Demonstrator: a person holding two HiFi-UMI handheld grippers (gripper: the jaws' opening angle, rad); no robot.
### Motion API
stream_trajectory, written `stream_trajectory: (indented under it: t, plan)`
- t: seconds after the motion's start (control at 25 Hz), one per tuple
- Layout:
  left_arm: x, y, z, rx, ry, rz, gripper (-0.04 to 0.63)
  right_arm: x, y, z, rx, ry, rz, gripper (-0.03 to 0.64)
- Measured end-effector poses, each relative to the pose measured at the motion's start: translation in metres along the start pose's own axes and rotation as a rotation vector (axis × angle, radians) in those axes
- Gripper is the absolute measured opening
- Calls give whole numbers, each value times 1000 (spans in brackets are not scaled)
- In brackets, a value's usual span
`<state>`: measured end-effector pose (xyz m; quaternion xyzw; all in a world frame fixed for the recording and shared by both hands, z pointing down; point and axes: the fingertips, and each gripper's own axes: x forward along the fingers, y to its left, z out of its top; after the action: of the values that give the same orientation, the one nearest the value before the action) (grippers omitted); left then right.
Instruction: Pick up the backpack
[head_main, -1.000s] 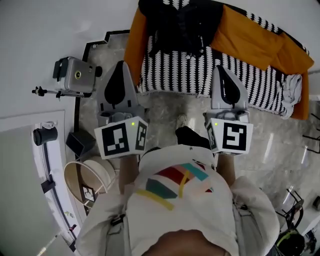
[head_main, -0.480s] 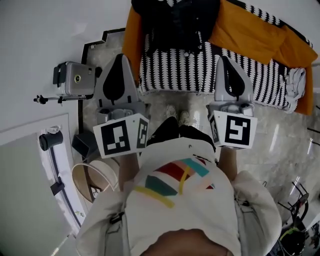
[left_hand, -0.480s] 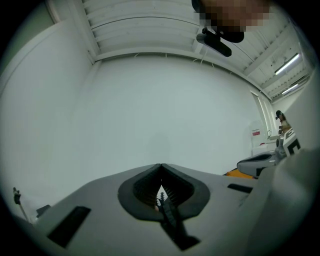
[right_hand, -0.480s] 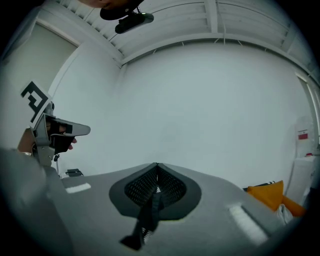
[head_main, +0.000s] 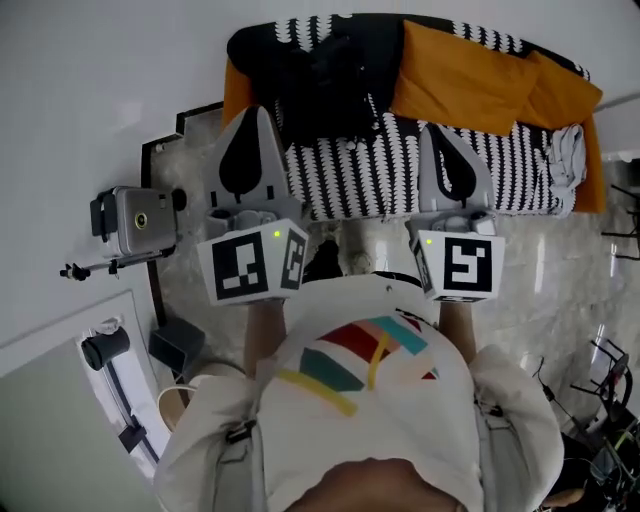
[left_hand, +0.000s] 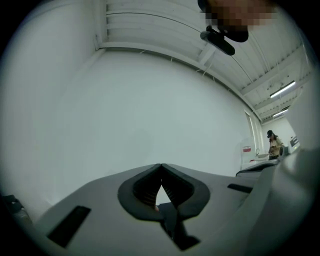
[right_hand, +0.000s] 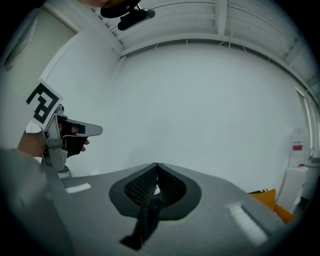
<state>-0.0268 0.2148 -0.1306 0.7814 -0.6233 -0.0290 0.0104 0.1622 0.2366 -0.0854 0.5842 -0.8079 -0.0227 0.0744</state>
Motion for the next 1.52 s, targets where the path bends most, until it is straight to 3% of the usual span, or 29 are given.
stream_trajectory:
  t: [0.2,0.64,0.84,0.96,1.32,1.52]
  plan:
    - [30,23,7,23,-10,-27,14,39,15,25,2,-32,-10,5]
    - [65,86,-5,-1,16,31,14,94,39,27,7,-2,7,5]
    - [81,77,-16,56,45,47,14,109,28,23,9,-2,43,5]
    - [91,65,-10,13,35,45,14,116,13,24,18,-14,57,5]
    - [113,38,-1,40,7,49,14,127,-19,21,40,-36,63,5]
    - [130,26,-3,-22,1,33,14,128,-35,24,25,-40,64,5]
